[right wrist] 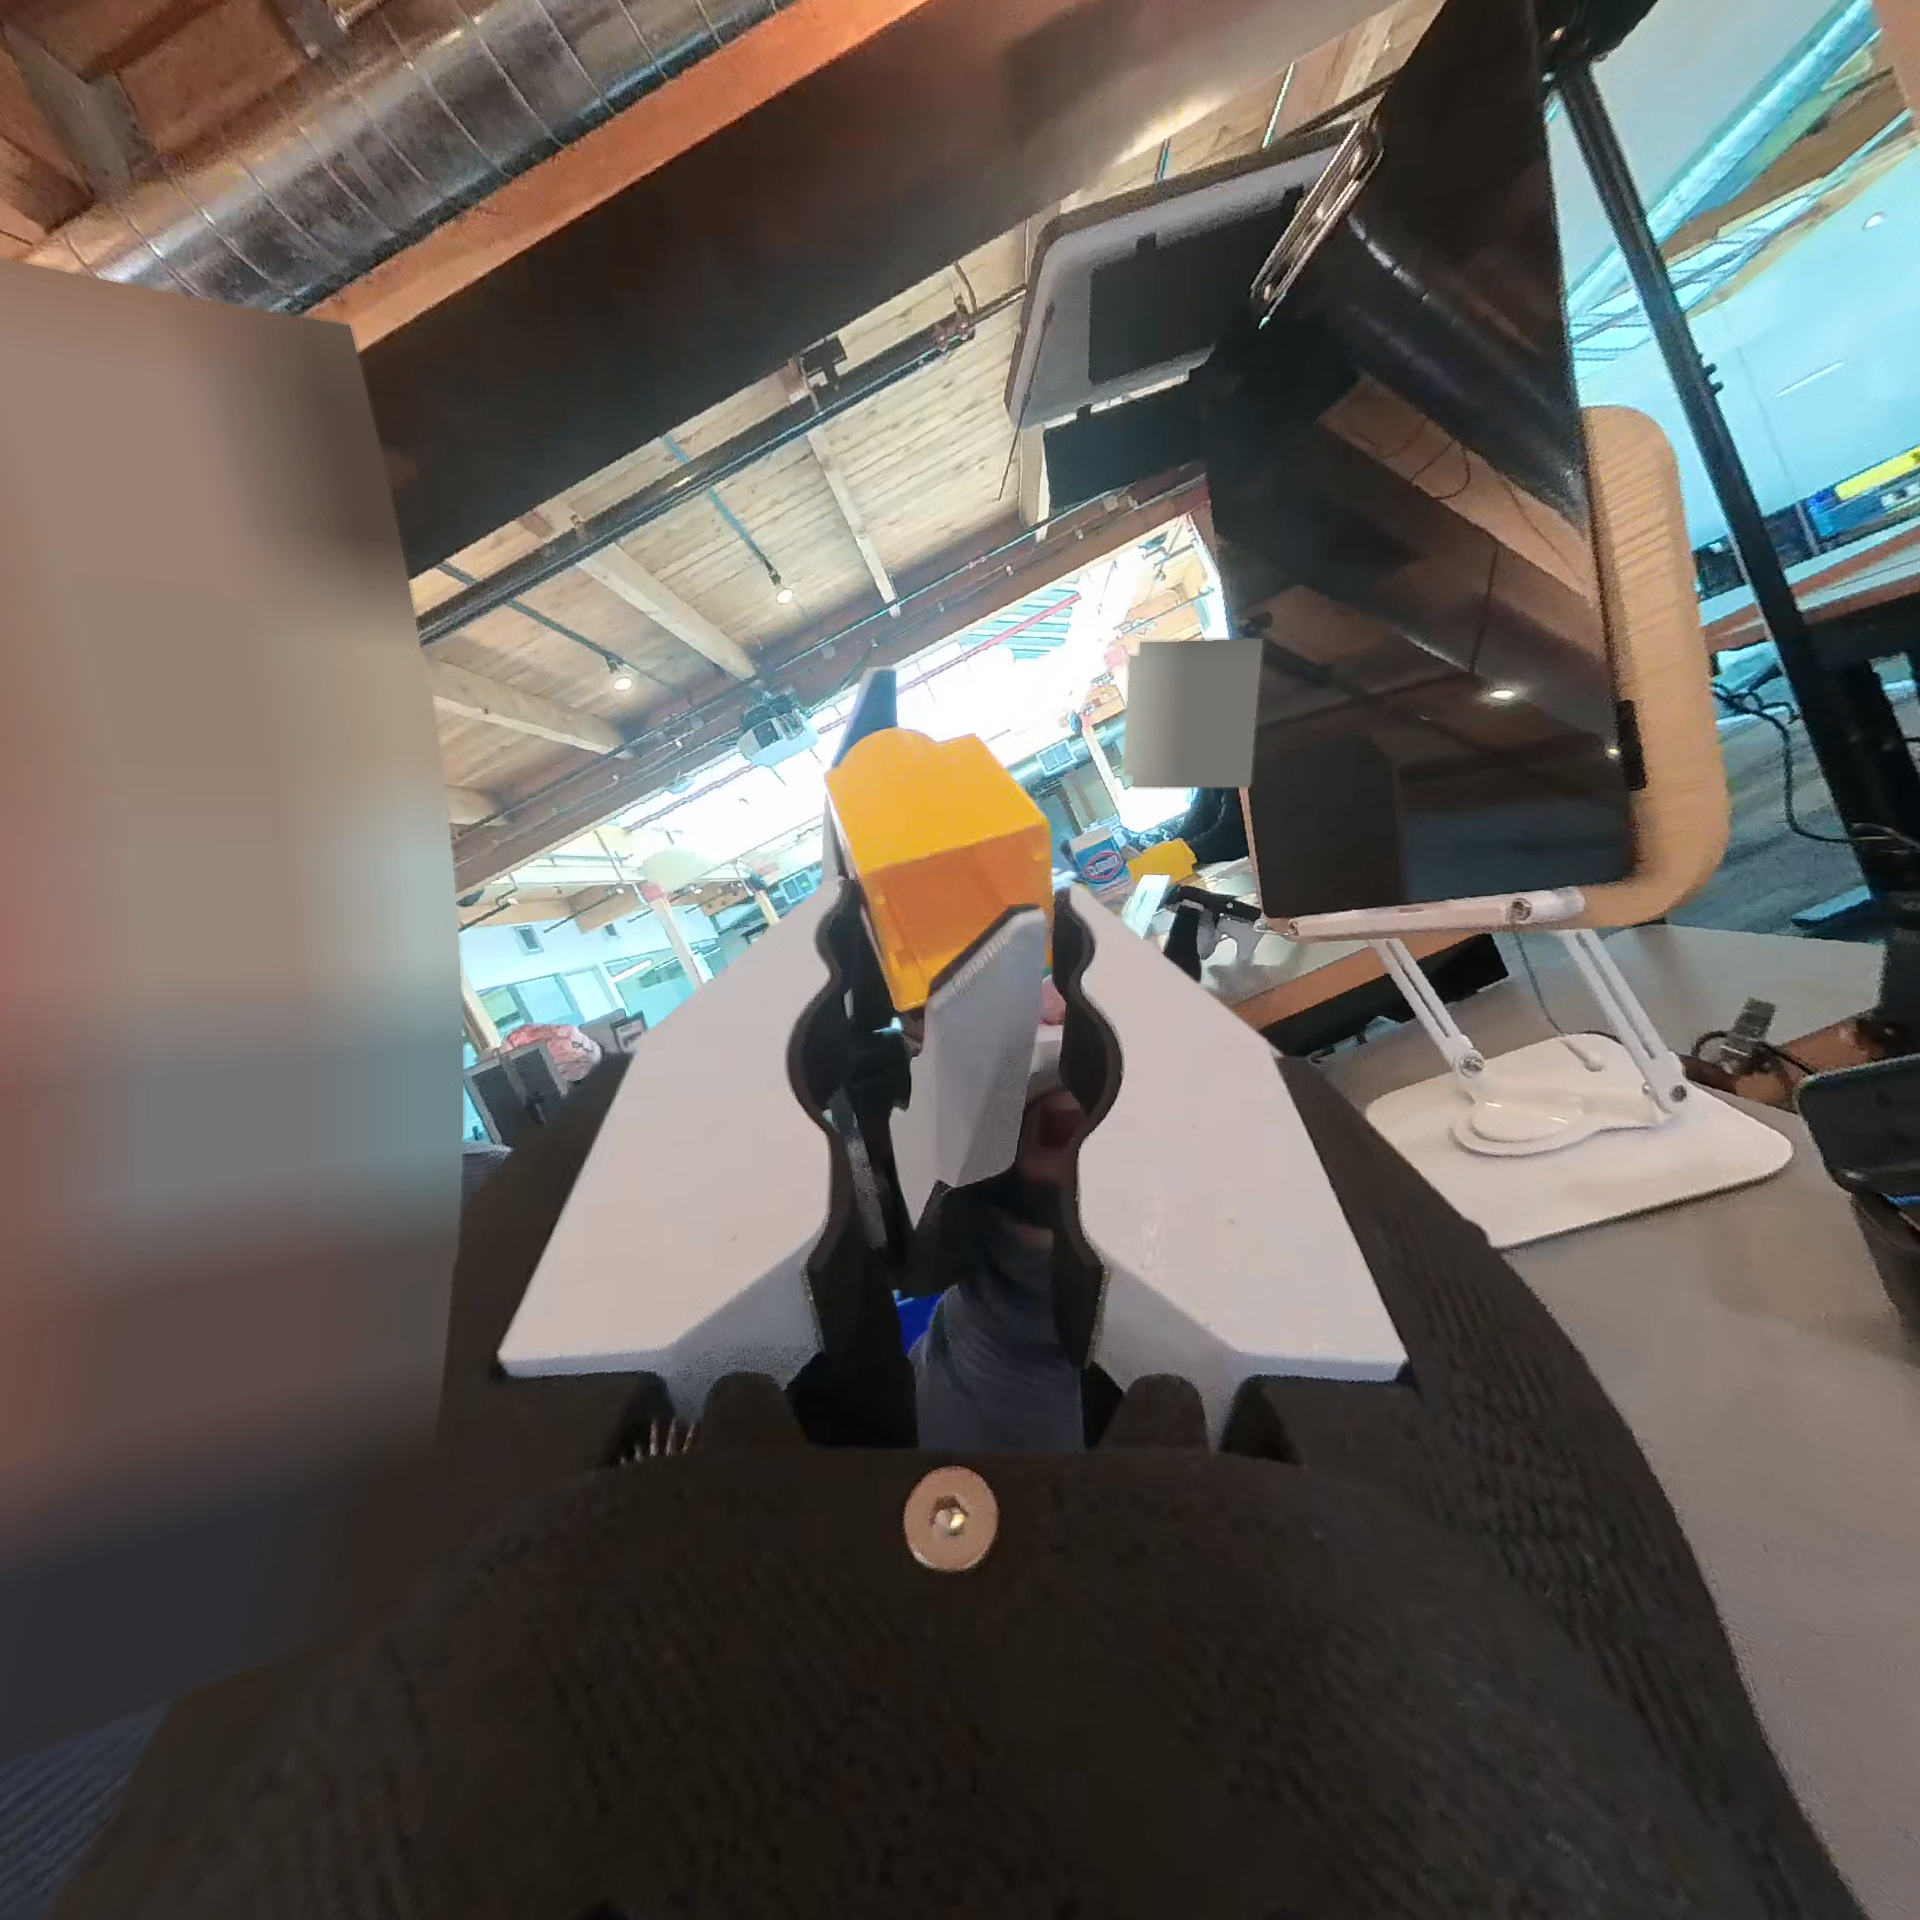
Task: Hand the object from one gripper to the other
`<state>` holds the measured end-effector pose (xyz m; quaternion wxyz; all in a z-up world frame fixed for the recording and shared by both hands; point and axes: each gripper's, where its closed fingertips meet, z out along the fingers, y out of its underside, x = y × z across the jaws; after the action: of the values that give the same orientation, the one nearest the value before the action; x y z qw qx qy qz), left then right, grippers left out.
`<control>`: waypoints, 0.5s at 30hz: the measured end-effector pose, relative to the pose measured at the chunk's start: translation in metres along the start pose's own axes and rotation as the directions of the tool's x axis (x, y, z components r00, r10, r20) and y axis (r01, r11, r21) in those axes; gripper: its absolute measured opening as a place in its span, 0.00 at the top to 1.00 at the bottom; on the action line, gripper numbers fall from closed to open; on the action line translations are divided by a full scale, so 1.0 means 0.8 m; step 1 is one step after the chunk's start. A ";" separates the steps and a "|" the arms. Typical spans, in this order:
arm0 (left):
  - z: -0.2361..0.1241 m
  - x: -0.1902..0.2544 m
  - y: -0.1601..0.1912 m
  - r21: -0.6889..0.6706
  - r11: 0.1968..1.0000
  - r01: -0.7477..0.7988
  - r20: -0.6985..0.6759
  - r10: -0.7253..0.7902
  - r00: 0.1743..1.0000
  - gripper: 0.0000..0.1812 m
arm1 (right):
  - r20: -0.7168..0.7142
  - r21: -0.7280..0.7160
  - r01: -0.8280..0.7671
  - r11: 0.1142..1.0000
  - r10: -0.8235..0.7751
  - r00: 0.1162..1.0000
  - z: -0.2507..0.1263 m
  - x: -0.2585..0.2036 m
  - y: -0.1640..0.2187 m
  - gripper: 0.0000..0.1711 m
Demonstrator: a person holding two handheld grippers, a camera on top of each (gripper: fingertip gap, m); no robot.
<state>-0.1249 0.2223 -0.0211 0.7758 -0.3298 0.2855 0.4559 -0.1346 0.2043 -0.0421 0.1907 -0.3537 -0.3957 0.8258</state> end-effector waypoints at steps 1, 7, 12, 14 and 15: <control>0.000 0.000 0.000 -0.004 1.000 0.009 -0.012 -0.009 1.000 0.62 | -0.001 -0.001 0.008 1.000 -0.008 1.000 0.000 0.000 0.000 0.80; 0.004 0.008 0.019 -0.099 0.957 0.271 -0.181 -0.285 0.941 0.62 | -0.161 -0.037 0.405 0.914 -0.405 0.900 -0.015 0.000 -0.013 0.69; 0.002 0.009 0.026 -0.249 0.646 0.721 -0.318 -0.758 0.569 0.62 | -0.285 -0.189 0.777 0.600 -0.791 0.542 -0.040 -0.008 -0.025 0.52; 0.000 0.000 0.020 -0.281 0.430 0.858 -0.344 -0.880 0.328 0.62 | -0.280 -0.277 0.880 0.386 -0.909 0.310 -0.043 -0.013 -0.024 0.50; -0.002 -0.007 0.015 -0.290 0.306 0.907 -0.360 -0.913 0.193 0.62 | -0.280 -0.326 0.911 0.252 -0.946 0.162 -0.041 -0.015 -0.026 0.49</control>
<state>-0.1384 0.2226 -0.0205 0.7978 -0.5360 0.2079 -0.1815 -0.1014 0.2271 -0.0350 0.7204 -0.2144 -0.5090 0.4196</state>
